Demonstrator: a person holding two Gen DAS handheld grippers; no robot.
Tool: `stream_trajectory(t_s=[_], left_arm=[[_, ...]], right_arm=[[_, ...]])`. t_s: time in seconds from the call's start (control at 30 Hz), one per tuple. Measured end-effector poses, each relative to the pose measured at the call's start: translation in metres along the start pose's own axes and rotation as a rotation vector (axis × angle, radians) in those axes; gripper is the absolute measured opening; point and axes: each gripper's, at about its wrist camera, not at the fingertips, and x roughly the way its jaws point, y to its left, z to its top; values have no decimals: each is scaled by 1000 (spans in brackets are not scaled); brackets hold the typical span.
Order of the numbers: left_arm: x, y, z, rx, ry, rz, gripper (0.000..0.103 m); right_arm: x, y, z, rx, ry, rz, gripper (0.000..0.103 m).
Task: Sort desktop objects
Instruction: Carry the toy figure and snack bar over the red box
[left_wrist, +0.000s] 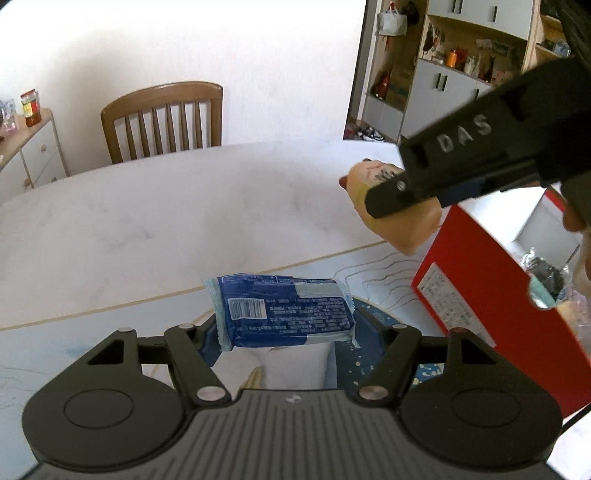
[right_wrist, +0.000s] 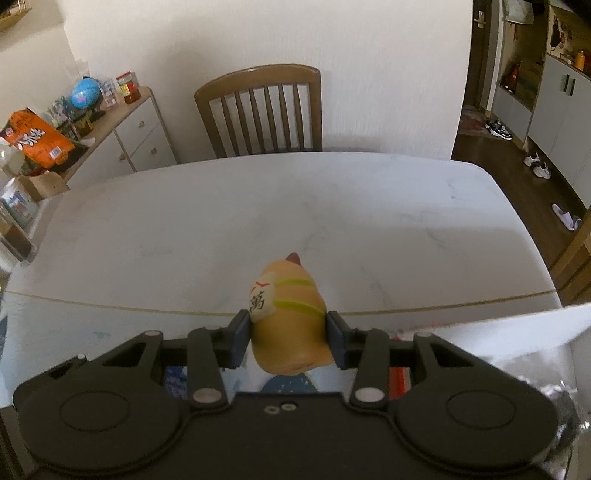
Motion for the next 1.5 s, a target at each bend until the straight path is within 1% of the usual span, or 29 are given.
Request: stream_trajectory(t_s=[0.47, 0.6, 0.8, 1.1, 1.5], left_arm=[[-60, -23, 6, 47, -64, -30, 71], [-77, -34, 10, 60, -75, -51, 71], [-89, -57, 18, 84, -78, -90, 71], [-88, -104, 21, 126, -69, -145, 71], [-72, -177, 23, 208, -52, -198, 71]], right_arm=[[-73, -4, -36, 25, -58, 40, 42], [-89, -10, -48, 39, -71, 44, 42], [-115, -31, -66, 80, -95, 42, 43], [-144, -82, -94, 162, -118, 5, 43], [-169, -148, -120, 196, -116, -54, 43]])
